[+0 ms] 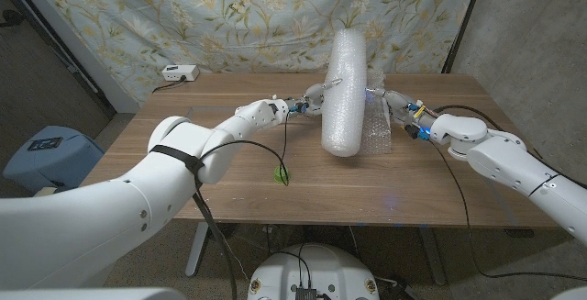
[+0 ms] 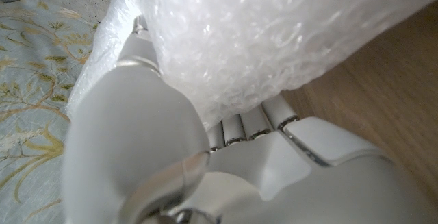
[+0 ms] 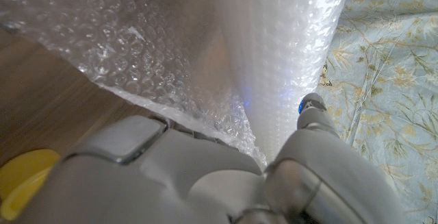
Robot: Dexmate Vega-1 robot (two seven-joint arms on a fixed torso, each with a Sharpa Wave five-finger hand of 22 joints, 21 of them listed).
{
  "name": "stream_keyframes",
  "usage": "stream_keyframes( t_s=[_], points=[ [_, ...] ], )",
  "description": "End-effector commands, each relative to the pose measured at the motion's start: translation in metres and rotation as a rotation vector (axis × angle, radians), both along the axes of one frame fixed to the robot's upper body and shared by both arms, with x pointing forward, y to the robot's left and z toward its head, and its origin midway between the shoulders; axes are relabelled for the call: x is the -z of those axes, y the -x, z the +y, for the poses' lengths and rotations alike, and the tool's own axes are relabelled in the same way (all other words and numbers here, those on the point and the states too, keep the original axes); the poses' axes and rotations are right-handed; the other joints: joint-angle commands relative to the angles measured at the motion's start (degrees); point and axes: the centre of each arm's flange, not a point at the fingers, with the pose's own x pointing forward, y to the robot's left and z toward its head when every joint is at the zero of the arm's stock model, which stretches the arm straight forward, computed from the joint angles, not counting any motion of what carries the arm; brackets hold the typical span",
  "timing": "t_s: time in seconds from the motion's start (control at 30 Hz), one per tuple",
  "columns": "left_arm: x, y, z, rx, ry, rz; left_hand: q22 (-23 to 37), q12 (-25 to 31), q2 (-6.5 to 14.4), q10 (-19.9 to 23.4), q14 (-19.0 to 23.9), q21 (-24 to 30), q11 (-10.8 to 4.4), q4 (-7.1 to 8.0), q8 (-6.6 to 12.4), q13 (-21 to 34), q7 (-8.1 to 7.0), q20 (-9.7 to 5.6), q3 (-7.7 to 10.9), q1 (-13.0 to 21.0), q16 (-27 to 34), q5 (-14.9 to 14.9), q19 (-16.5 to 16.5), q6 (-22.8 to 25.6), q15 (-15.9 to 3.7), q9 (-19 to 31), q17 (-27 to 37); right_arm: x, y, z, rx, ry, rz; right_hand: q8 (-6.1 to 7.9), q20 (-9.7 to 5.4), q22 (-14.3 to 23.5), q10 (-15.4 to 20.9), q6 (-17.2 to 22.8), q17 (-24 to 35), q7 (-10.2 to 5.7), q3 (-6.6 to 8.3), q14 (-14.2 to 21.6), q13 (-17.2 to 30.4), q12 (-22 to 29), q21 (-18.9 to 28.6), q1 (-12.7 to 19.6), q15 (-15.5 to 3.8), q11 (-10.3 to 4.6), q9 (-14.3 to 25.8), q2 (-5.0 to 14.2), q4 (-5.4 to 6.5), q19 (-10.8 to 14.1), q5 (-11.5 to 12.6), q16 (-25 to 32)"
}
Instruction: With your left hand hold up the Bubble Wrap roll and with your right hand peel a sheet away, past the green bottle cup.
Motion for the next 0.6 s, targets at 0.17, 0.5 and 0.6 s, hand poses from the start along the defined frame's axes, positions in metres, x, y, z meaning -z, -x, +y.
stream_keyframes(
  t_s=[0.17, 0.5, 0.6],
  points=[
    [0.0, 0.0, -0.006, -0.012, 0.016, 0.01, 0.1, -0.02, 6.32, 2.07, 5.96, 0.5, -2.41, -0.11, 0.34, 0.1, -0.57, -0.18, 1.12, 5.55, -0.23, 0.51, -0.21, 0.89, -5.64, 4.22, 0.3, -0.006, -0.015, 0.01, -0.034, 0.022, 0.013, 1.3, -1.38, 0.21, 3.1, 2.56, 0.39, 4.37, 0.3, 3.07, 1.38, 2.18, 0.98, 2.18, -1.28, 0.14, 0.4, -0.03, 0.59, 3.81, 0.4, 1.08],
    [-0.001, 0.001, -0.015, -0.021, 0.016, 0.011, 0.08, -0.11, 6.32, 2.17, 6.03, 0.77, -2.45, -0.16, 0.34, 0.29, -0.62, -0.16, 1.17, 5.56, -0.34, 0.51, -0.36, 0.96, -5.79, 4.28, 0.56, -0.007, -0.02, 0.006, -0.057, 0.025, 0.018, 2.14, -2.98, 0.21, 5.29, 6.15, 0.57, 4.36, 0.45, 5.51, 2.32, 3.52, 1.38, 3.27, -2.88, 0.08, 0.46, 0.27, 0.7, 6.69, 0.4, 1.71],
    [-0.001, 0.001, -0.018, -0.027, 0.016, 0.012, 0.08, -0.12, 6.27, 2.3, 6.0, 0.87, -2.43, -0.19, 0.37, 0.32, -0.63, -0.15, 1.17, 5.56, -0.36, 0.5, -0.36, 1.02, -5.86, 4.32, 0.66, -0.006, -0.021, 0.004, -0.07, 0.018, 0.025, 2.3, -3.07, 0.21, 5.8, 6.85, 0.6, 4.27, 0.46, 6.0, 2.45, 3.77, 1.43, 3.43, -2.91, 0.08, 0.47, 0.3, 0.72, 7.16, 0.39, 1.85]
  ],
)
